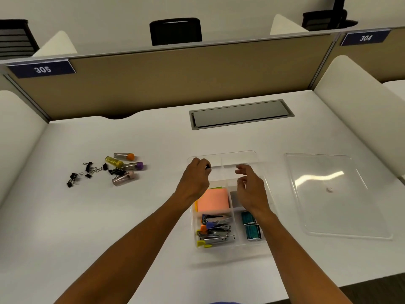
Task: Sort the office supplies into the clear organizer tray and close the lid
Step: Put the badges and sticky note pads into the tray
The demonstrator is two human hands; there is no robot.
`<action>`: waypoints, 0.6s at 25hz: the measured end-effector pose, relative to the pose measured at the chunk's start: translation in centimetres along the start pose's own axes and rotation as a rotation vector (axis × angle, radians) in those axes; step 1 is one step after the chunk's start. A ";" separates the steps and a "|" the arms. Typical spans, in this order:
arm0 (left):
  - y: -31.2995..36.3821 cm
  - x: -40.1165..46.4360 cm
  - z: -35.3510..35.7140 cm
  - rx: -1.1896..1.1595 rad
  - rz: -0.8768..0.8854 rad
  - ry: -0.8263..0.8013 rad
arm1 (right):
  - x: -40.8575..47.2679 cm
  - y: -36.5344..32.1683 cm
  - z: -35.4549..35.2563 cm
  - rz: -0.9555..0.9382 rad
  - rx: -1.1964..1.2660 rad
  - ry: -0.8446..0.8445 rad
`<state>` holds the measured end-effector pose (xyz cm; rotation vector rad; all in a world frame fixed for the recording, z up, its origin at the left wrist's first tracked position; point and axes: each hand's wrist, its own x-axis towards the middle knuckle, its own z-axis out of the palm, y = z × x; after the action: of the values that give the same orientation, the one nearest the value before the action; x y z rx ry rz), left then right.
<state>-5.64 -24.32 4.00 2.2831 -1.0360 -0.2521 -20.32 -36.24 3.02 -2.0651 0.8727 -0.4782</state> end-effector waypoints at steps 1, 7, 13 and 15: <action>0.7 0.6 0.6 -0.007 -0.012 -0.024 | 0.0 0.4 -0.3 0.009 0.017 0.024; 4.6 3.3 4.8 0.007 -0.030 -0.167 | 0.5 2.5 -2.1 0.069 0.061 0.046; 4.7 4.3 6.3 0.069 -0.045 -0.238 | 1.0 3.2 -2.7 0.098 0.060 0.030; 4.1 4.2 6.0 0.063 -0.034 -0.209 | 1.0 3.0 -2.4 0.082 0.054 0.002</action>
<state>-7.71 -32.21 2.03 2.3706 -1.1236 -0.4878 -22.34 -39.58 2.02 -1.9717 0.9323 -0.4542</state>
